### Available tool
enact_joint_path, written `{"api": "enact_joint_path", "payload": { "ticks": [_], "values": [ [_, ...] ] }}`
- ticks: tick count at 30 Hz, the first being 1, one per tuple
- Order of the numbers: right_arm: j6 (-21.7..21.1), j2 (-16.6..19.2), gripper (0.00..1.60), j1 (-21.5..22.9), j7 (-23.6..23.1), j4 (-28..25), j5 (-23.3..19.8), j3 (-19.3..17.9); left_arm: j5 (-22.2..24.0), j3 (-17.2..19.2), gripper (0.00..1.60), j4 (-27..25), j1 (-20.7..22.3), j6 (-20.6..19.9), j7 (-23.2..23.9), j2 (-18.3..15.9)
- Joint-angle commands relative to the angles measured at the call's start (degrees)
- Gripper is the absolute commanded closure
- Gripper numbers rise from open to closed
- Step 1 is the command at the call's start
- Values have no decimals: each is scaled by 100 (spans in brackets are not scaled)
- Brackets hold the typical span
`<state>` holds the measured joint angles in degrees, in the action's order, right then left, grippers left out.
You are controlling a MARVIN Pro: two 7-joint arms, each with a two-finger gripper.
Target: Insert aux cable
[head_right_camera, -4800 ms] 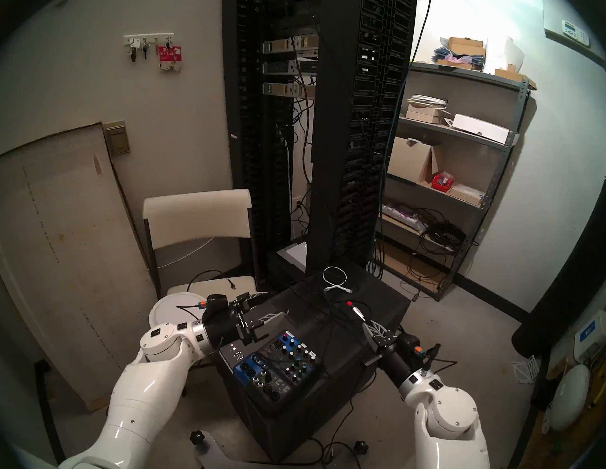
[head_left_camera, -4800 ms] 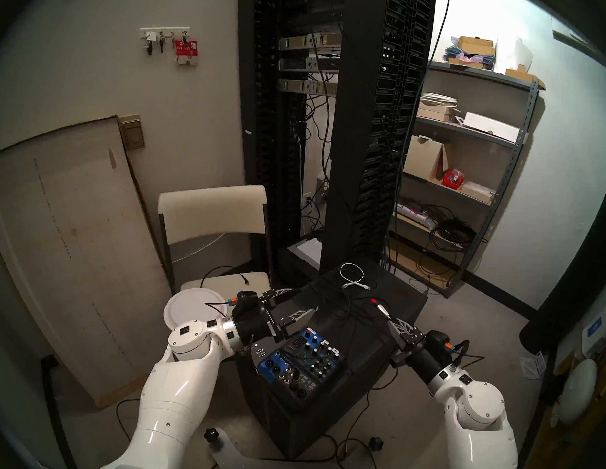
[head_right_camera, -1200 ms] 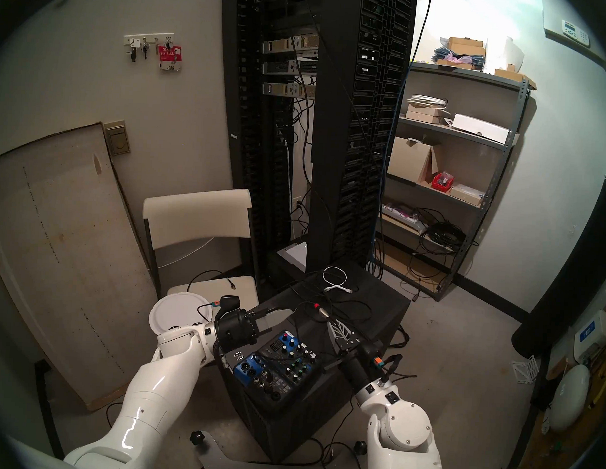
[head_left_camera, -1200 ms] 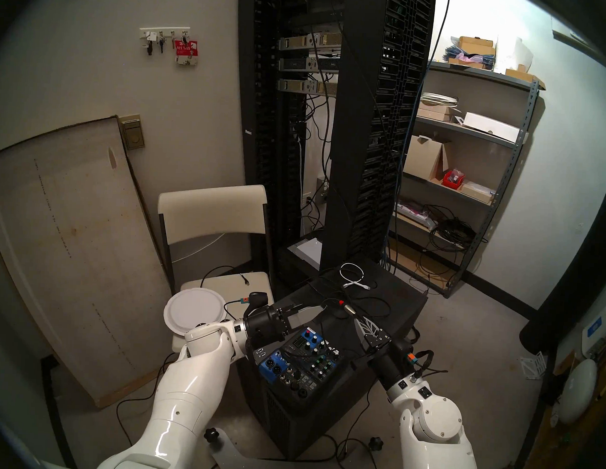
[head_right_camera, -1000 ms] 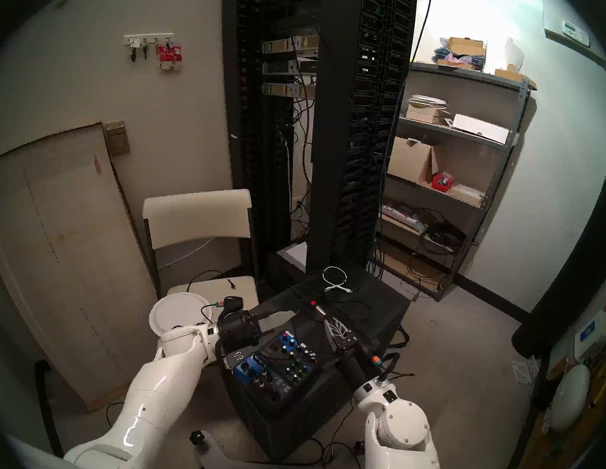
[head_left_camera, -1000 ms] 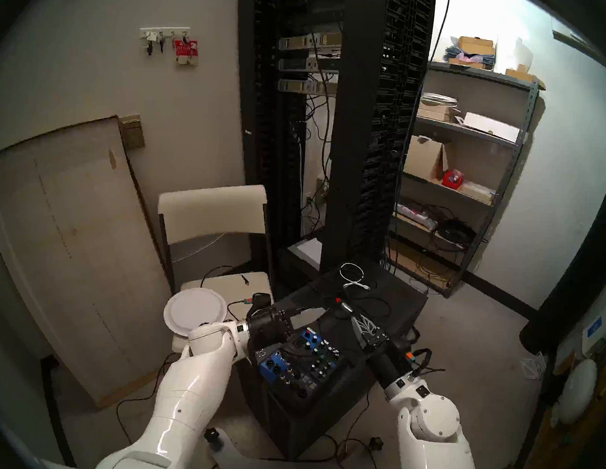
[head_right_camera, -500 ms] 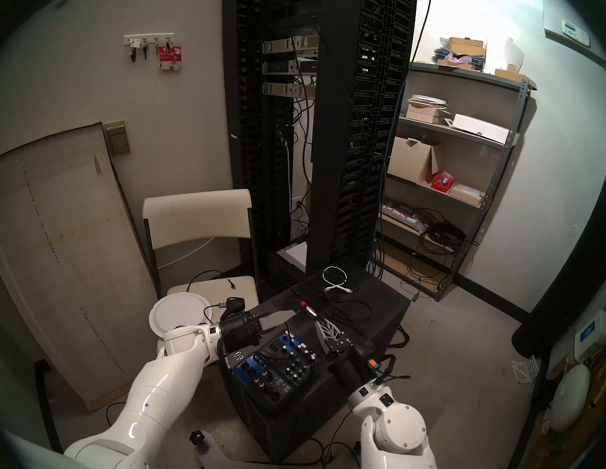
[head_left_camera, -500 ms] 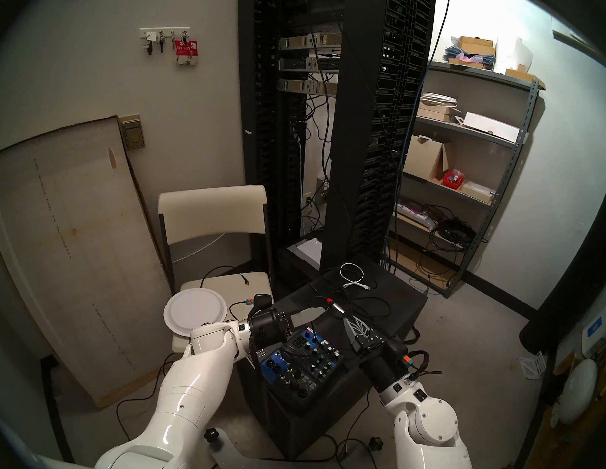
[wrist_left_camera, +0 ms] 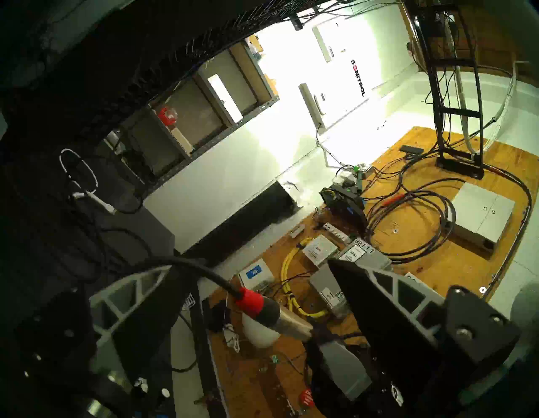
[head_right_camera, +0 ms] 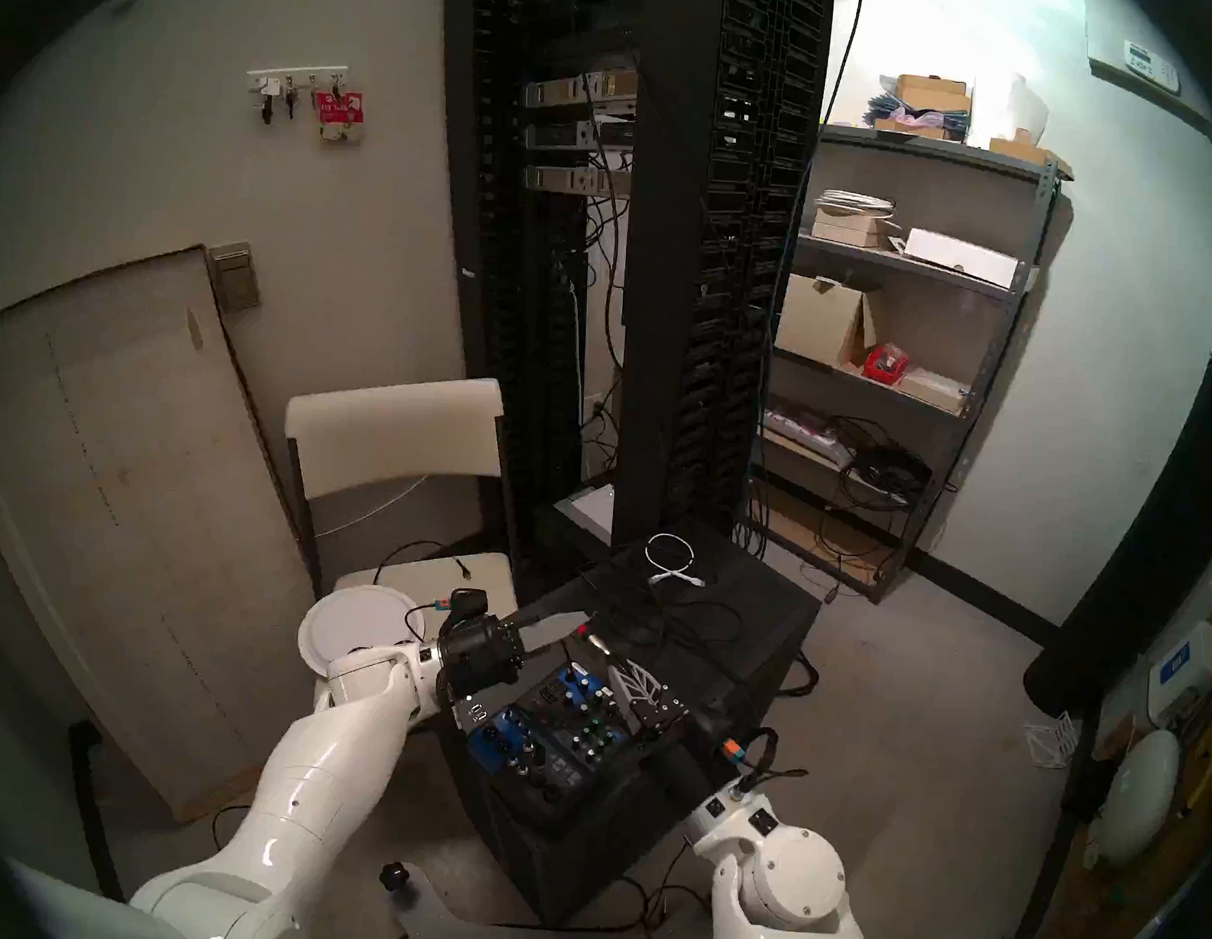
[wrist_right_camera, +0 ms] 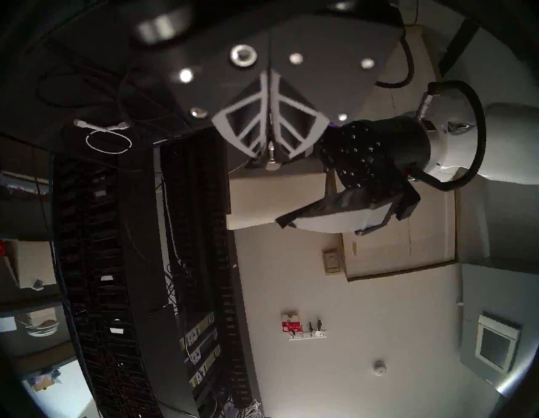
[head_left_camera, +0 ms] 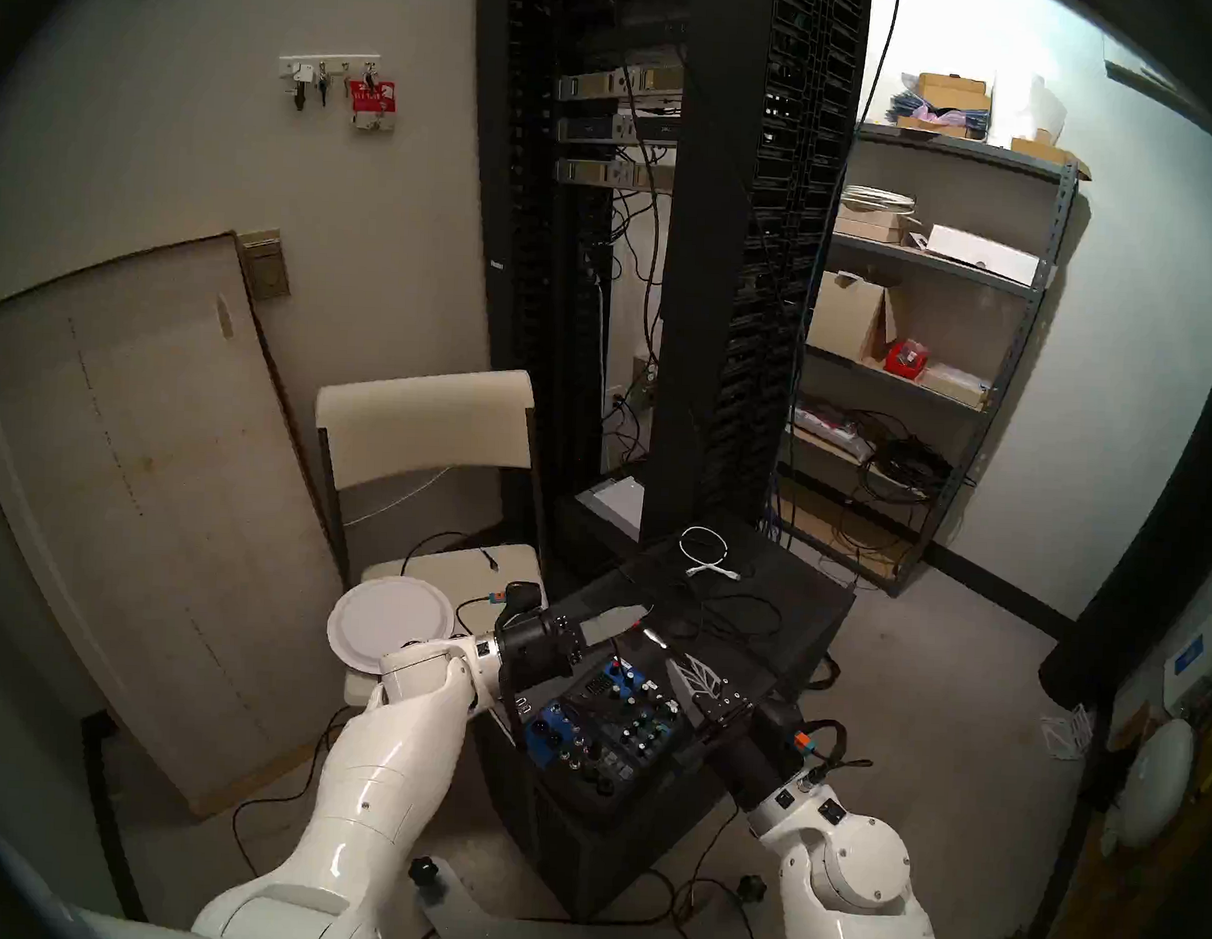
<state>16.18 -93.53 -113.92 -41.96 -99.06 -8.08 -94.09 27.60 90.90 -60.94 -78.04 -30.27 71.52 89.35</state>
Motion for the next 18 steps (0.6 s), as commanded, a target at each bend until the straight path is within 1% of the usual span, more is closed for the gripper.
{"api": "enact_joint_path", "payload": {
  "ticks": [1, 8, 12, 13, 17, 18],
  "values": [
    [212, 43, 160, 200, 181, 1, -51, 129, 45, -10, 0, -95, 30, -34, 33, 65],
    [245, 65, 160, 335, 260, 104, -12, 172, 49, 7, 0, -118, -4, -35, 25, 68],
    [269, 106, 160, 398, 347, 176, -32, 268, 49, 12, 0, -132, -16, -40, 21, 68],
    [288, 119, 160, 437, 386, 228, -39, 307, 55, 20, 3, -133, -21, -40, 20, 74],
    [291, 140, 160, 475, 405, 285, -52, 357, 58, 29, 1, -144, -27, -44, 13, 81],
    [296, 146, 160, 477, 416, 293, -52, 372, 58, 33, 3, -152, -30, -45, 7, 83]
  ]
}}
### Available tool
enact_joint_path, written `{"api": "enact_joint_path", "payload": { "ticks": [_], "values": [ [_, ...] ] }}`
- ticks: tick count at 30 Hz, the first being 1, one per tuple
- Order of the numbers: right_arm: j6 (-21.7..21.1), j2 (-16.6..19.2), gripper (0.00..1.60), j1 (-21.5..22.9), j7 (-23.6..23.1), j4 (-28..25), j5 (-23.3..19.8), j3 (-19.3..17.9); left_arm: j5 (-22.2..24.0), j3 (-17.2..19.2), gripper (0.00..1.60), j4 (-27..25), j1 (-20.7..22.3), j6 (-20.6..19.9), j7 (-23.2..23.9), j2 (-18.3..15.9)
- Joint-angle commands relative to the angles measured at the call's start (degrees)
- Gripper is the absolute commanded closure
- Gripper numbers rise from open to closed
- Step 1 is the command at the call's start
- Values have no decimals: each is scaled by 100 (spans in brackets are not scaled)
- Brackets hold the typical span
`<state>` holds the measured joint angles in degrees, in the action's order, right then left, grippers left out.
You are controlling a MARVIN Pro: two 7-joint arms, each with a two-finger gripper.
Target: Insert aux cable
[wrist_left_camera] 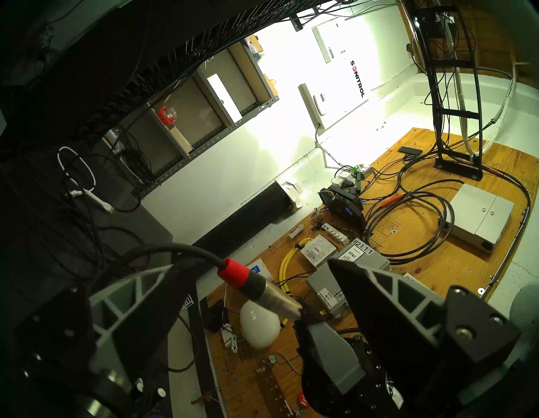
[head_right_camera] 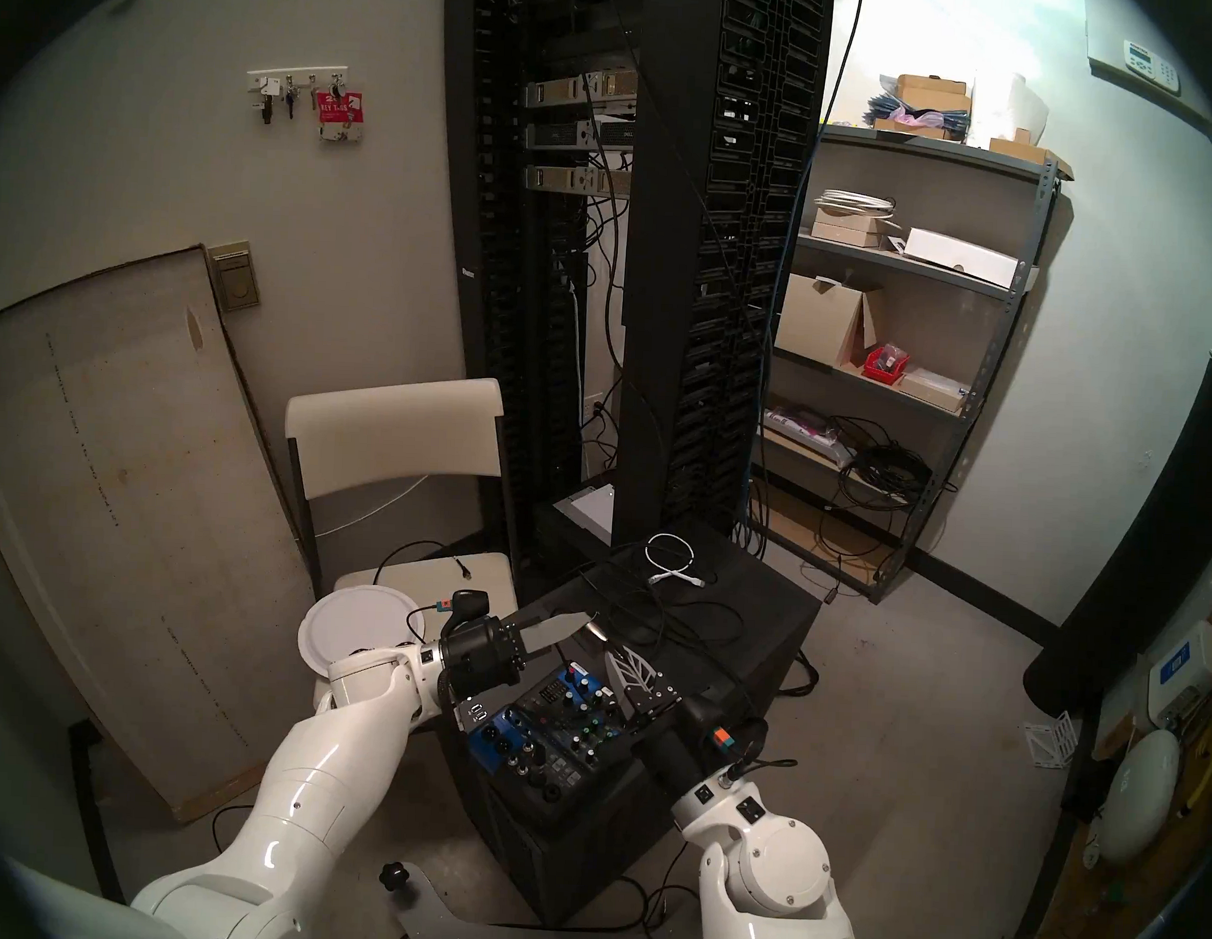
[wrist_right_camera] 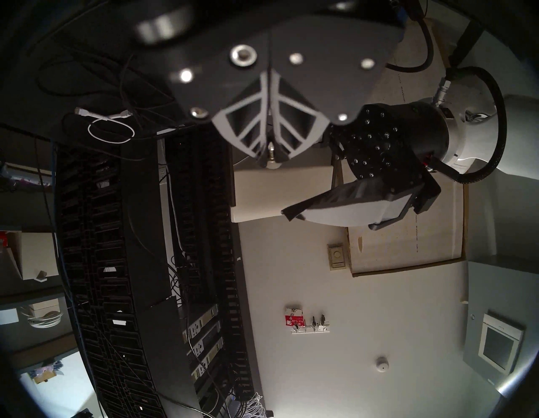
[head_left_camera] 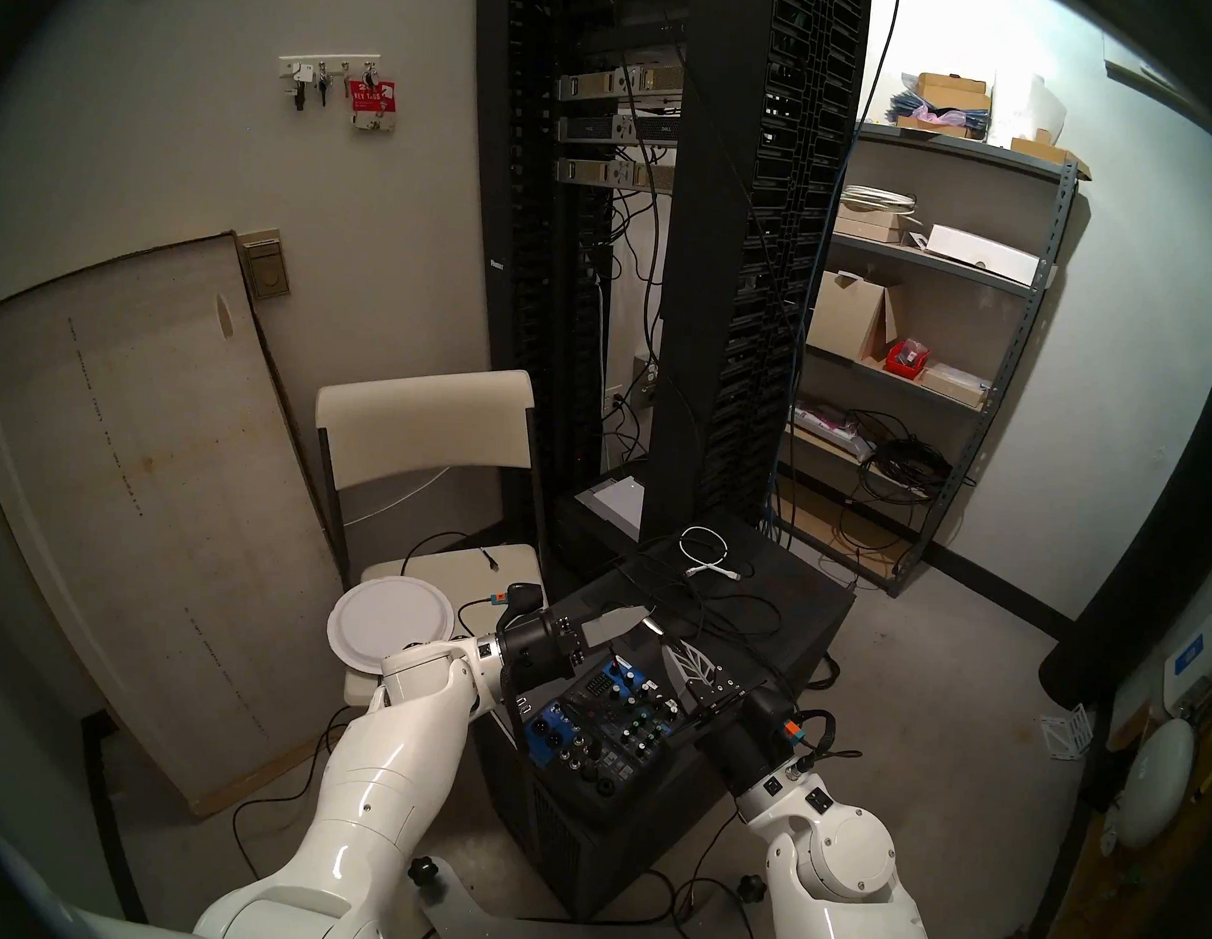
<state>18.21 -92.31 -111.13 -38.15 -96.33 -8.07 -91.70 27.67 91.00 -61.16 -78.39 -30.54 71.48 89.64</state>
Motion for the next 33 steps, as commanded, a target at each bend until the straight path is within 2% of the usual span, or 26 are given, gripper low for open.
{"api": "enact_joint_path", "payload": {
  "ticks": [1, 3, 5, 7, 8, 9, 14, 27, 29, 30, 31, 32, 33],
  "values": [
    [100, 22, 160, 199, 38, 29, -50, 139, 54, 30, 3, -139, 1, -21, 5, 58],
    [109, 39, 160, 200, 63, 40, -59, 161, 45, 37, 19, -148, -3, -11, -10, 58],
    [110, 38, 160, 201, 67, 47, -54, 163, 37, 41, 25, -148, -3, -6, -22, 57],
    [129, 38, 160, 205, 75, 70, -39, 163, 29, 47, 38, -140, 3, -1, -29, 54],
    [136, 39, 160, 207, 77, 78, -35, 163, 27, 50, 51, -136, 8, 1, -30, 52],
    [161, 38, 160, 208, 105, 86, -13, 164, 30, 66, 81, -133, 19, 2, -43, 52],
    [144, 56, 160, 212, 103, 84, -18, 166, 25, 90, 97, -148, 18, -8, -82, 61],
    [88, 175, 160, 73, 60, 110, 31, 187, 68, 206, 93, -125, 54, 36, -130, 119],
    [87, 176, 160, 69, 64, 125, 37, 189, 64, 212, 104, -130, 58, 40, -123, 122],
    [87, 177, 160, 69, 65, 128, 42, 191, 62, 216, 123, -133, 58, 40, -123, 125],
    [64, 188, 160, 72, 53, 126, 40, 196, 65, 215, 132, -124, 63, 58, -98, 126],
    [64, 190, 160, 73, 52, 128, 40, 199, 70, 220, 149, -124, 63, 59, -90, 131],
    [12, 208, 160, 77, 28, 119, 29, 209, 76, 220, 160, -122, 64, 87, -59, 136]
  ]
}}
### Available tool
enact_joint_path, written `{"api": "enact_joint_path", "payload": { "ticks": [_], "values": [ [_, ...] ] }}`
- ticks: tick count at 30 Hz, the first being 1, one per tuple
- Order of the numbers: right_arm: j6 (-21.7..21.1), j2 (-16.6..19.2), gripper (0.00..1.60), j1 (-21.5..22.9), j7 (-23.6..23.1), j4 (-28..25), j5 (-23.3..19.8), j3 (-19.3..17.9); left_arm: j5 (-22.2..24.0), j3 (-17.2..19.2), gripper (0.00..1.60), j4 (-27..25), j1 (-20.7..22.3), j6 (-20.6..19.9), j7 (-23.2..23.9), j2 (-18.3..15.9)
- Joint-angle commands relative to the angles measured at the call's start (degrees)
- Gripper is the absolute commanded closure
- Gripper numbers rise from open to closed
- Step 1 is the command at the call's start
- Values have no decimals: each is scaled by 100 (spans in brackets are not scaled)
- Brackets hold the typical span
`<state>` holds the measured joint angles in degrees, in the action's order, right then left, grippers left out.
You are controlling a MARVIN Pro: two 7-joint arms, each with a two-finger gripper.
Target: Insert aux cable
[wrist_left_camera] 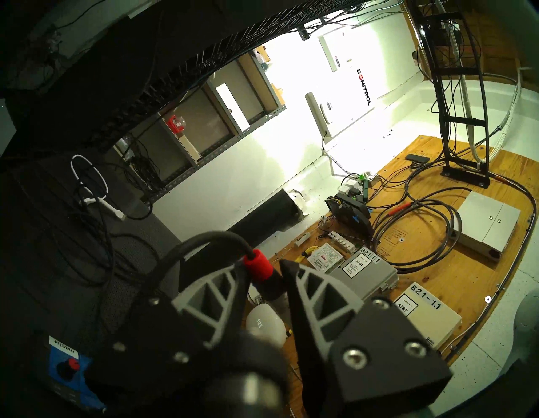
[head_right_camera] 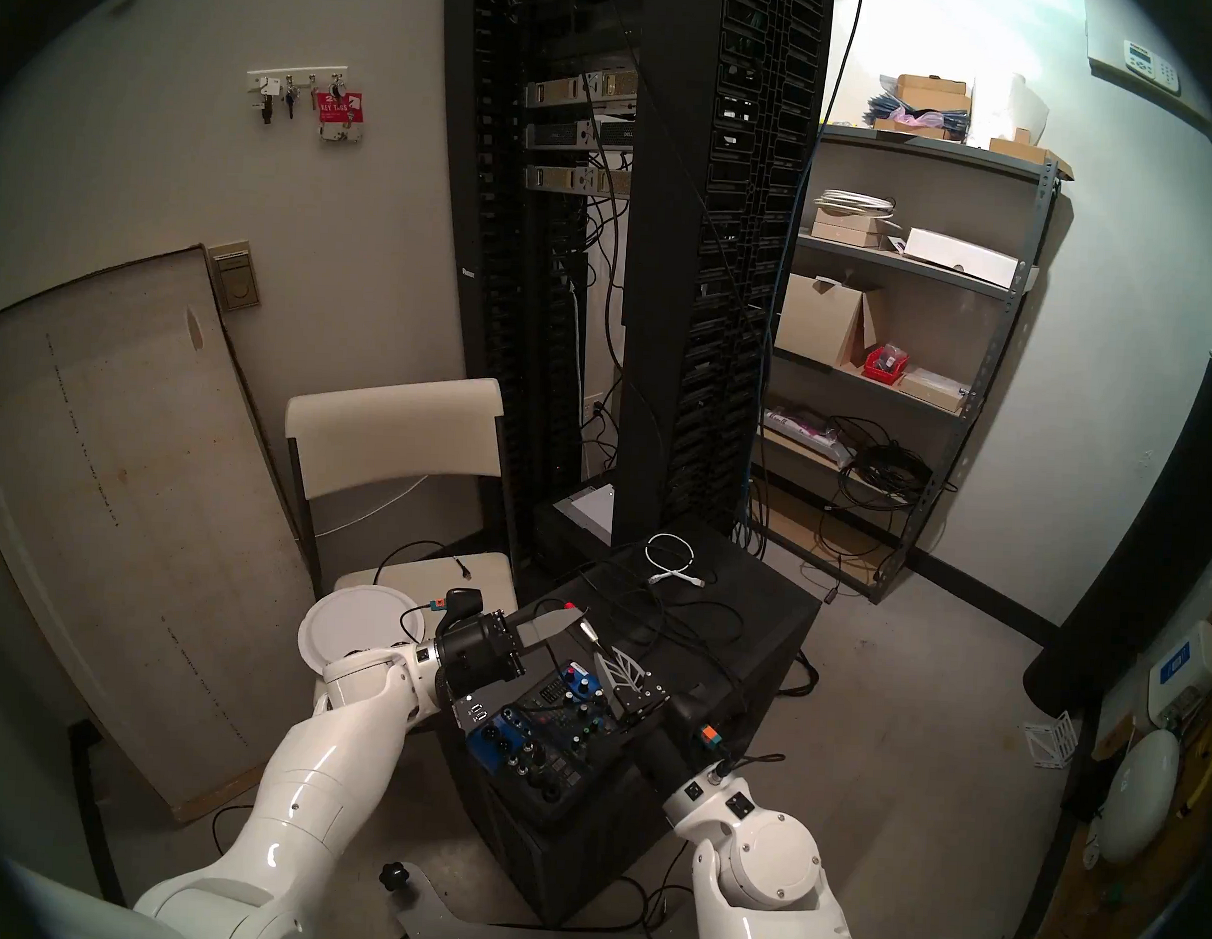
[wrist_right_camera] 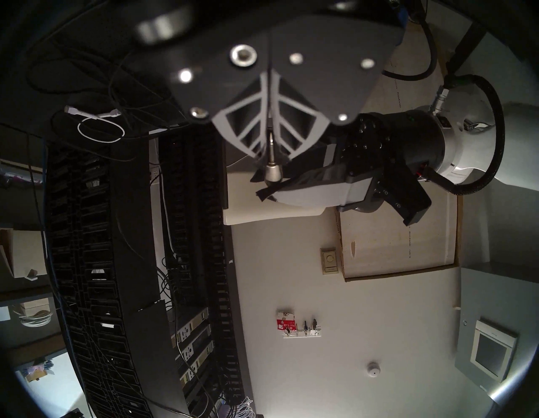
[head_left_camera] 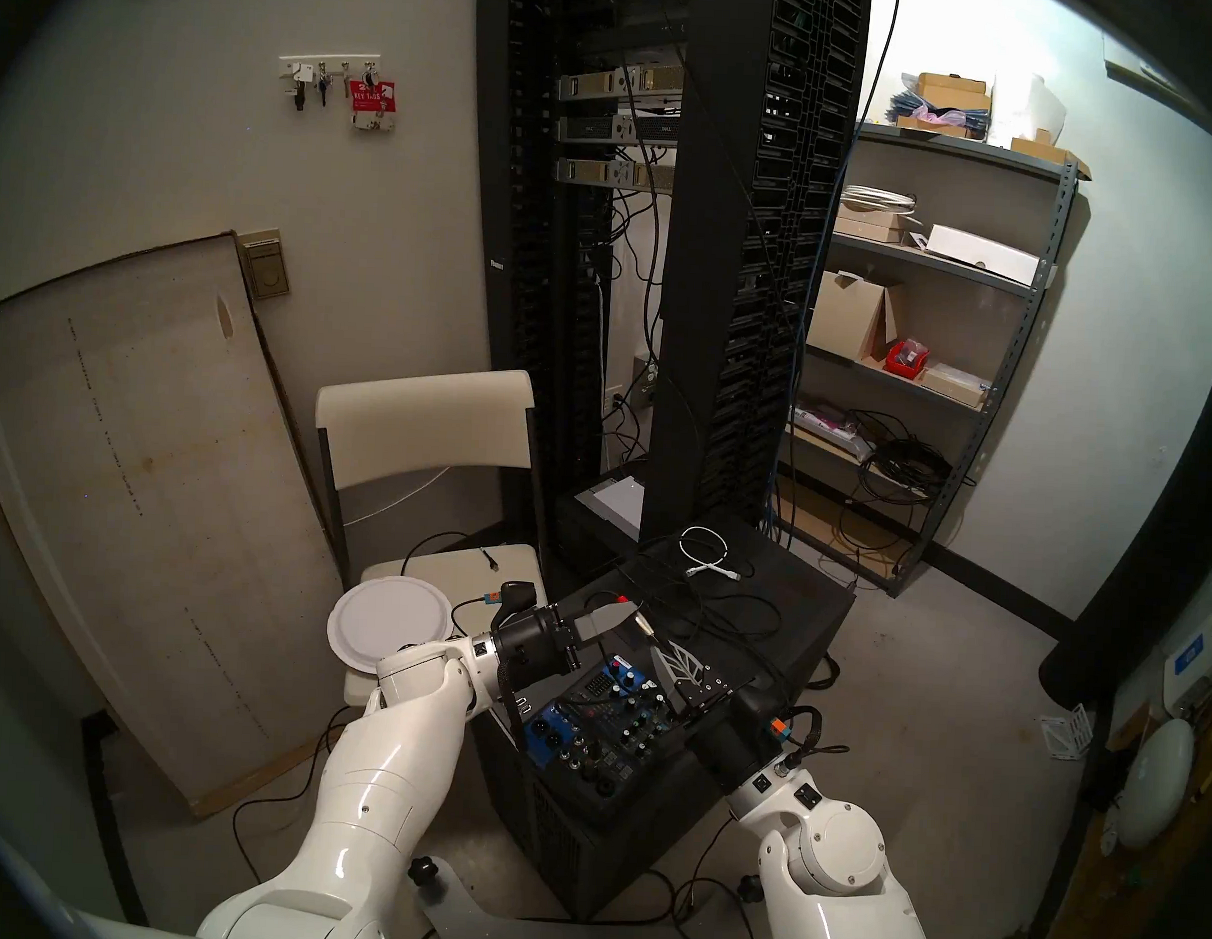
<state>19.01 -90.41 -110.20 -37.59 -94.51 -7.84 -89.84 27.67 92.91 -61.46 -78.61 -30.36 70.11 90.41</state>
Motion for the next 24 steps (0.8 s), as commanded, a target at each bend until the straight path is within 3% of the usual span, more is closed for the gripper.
{"api": "enact_joint_path", "payload": {
  "ticks": [1, 13, 22, 24],
  "values": [
    [-67, 17, 160, -16, -26, -61, 9, 29, 80, 30, 160, -99, 86, 72, 98, 63],
    [-315, 104, 160, -10, -93, -100, 18, 103, 41, -19, 160, -170, 90, 353, 419, 43],
    [-497, 231, 89, -131, -102, -259, -18, -13, -71, -38, 160, -250, 122, 558, 601, -97],
    [-528, 253, 88, -146, -105, -287, -37, -54, -142, -94, 160, -288, 144, 664, 653, -149]
  ]
}}
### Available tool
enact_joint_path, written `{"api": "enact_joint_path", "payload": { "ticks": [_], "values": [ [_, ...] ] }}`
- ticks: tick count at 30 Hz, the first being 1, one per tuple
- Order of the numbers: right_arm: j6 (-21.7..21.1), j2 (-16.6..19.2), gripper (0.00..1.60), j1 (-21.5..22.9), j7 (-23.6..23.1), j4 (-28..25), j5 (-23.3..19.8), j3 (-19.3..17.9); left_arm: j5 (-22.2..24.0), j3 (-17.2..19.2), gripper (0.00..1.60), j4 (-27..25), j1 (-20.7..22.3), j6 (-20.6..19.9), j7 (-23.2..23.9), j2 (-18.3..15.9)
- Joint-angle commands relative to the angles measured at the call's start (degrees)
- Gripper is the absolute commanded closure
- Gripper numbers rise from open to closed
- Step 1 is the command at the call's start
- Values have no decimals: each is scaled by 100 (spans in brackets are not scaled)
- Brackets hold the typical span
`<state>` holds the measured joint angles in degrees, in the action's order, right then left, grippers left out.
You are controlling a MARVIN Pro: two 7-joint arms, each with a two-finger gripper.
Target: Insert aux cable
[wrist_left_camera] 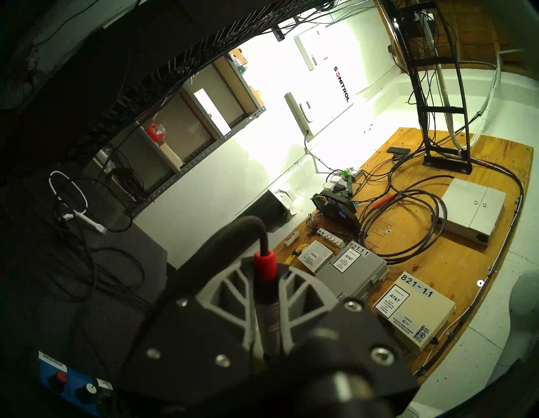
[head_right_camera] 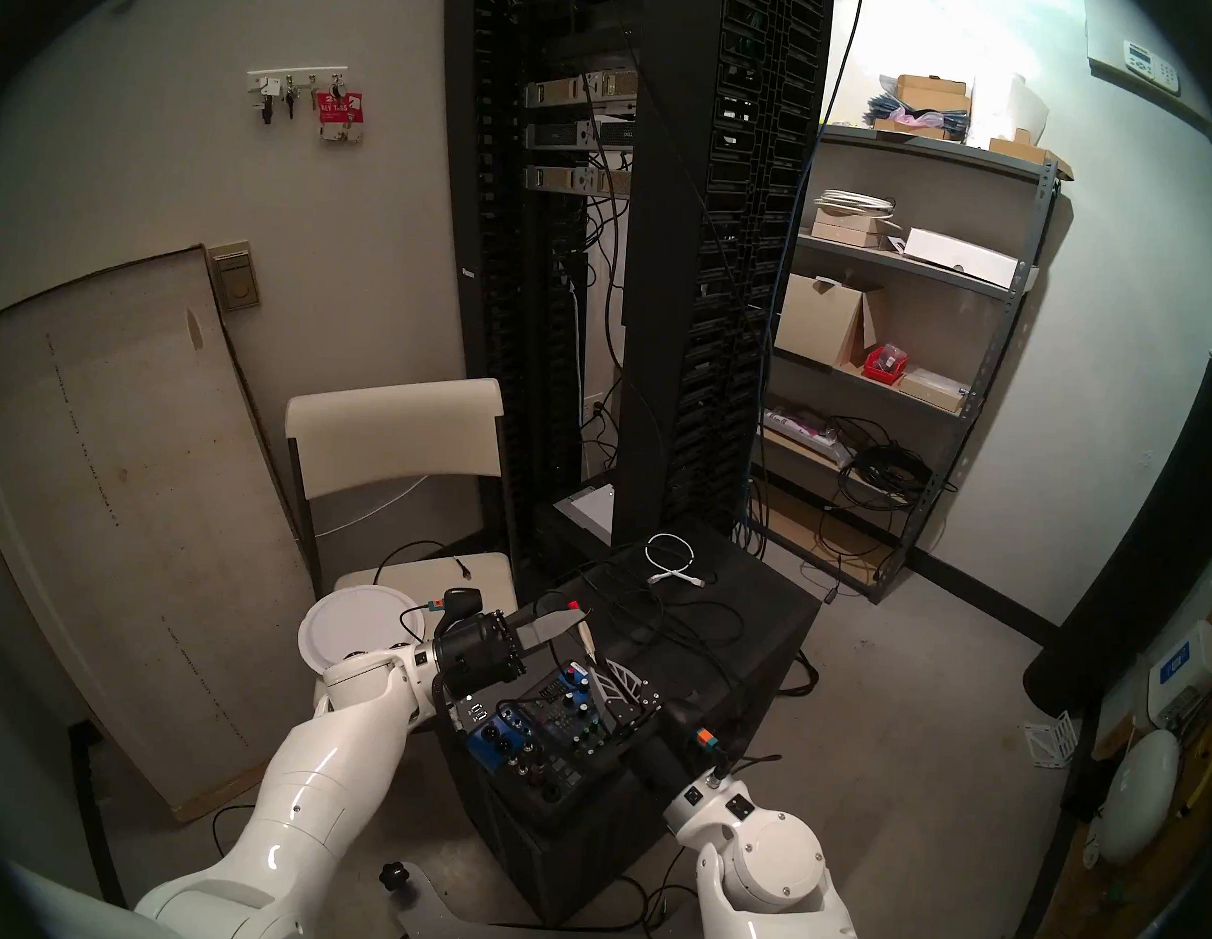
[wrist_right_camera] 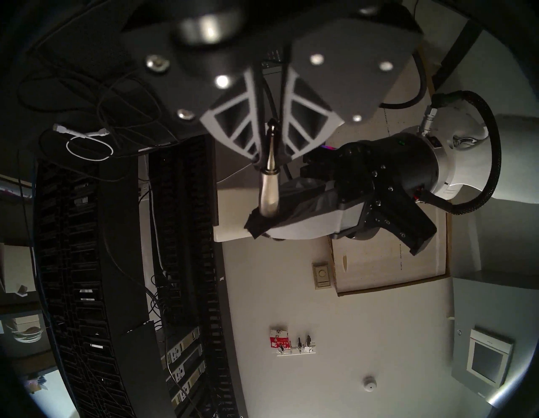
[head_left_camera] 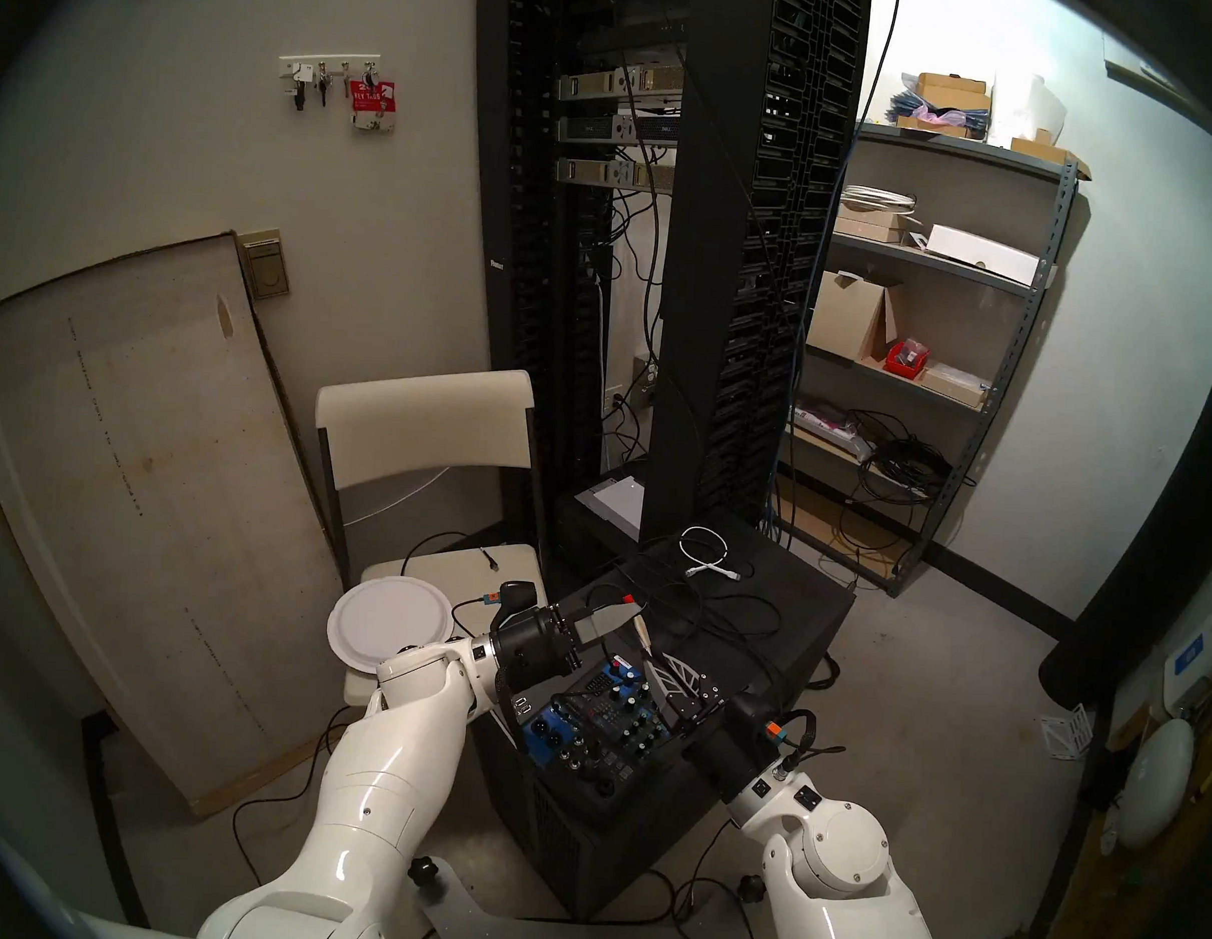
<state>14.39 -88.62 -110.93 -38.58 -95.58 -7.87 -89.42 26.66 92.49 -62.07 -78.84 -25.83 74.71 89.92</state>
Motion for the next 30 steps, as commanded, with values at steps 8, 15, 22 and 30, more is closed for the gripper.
{"api": "enact_joint_path", "payload": {
  "ticks": [8, 15, 22, 30],
  "values": [
    [-227, 173, 28, -144, -38, -316, -48, -305, -211, -215, 160, -257, 302, 535, 422, -315],
    [-294, 208, 0, -73, -33, -294, -43, -467, -355, -287, 160, -353, 340, 771, 568, -400],
    [-450, 232, 0, -66, -96, -388, -150, -594, -439, -331, 160, -423, 348, 966, 751, -449],
    [-662, 263, 8, 13, -244, -506, -350, -723, -504, -536, 160, -581, 280, 1332, 1029, -628]
  ]
}}
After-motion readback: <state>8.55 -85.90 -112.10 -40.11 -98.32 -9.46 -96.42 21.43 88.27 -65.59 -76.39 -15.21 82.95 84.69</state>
